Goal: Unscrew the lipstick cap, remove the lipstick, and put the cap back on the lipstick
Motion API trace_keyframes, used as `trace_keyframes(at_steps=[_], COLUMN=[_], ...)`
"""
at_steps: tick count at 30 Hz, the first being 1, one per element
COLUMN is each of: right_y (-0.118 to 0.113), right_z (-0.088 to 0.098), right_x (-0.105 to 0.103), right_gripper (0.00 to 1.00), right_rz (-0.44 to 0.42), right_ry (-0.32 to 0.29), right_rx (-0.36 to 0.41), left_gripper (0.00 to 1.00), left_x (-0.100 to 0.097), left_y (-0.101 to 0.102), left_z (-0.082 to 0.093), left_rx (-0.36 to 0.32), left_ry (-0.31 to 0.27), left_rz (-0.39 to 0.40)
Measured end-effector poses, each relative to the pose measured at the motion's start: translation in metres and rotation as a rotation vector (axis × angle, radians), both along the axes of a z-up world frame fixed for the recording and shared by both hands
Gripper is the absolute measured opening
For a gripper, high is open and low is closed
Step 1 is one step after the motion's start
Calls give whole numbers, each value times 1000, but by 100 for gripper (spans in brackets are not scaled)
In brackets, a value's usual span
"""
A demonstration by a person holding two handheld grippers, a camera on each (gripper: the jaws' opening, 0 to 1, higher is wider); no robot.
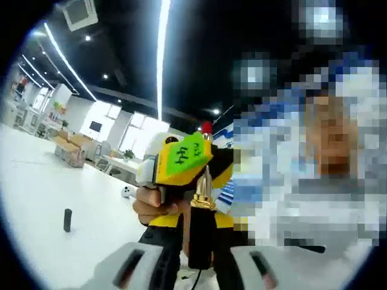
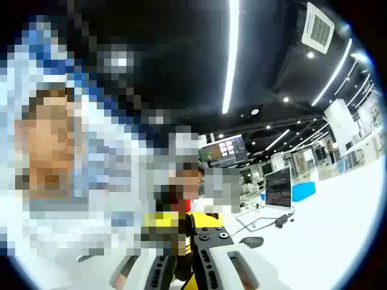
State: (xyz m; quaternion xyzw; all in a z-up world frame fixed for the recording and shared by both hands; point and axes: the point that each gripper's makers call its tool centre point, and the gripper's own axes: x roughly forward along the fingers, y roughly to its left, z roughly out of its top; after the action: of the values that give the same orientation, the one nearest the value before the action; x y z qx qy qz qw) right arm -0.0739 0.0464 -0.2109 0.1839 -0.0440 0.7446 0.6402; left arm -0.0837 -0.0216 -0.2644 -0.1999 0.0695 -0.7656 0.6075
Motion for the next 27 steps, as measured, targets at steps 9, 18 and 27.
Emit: trace_keyframes(at_steps=[9, 18, 27], right_y=[-3, -3, -2], right_z=[-1, -6, -4], right_x=[9, 30, 45], right_gripper=[6, 6, 6], right_rz=[-36, -193, -380], right_ry=[19, -31, -133], right_rx=[3, -41, -62], left_gripper=[12, 12, 12], left_x=[7, 45, 74], left_y=[0, 2, 9], left_z=[-2, -12, -11], left_rx=[41, 153, 211], left_ry=[-95, -289, -384], left_rz=[108, 385, 634])
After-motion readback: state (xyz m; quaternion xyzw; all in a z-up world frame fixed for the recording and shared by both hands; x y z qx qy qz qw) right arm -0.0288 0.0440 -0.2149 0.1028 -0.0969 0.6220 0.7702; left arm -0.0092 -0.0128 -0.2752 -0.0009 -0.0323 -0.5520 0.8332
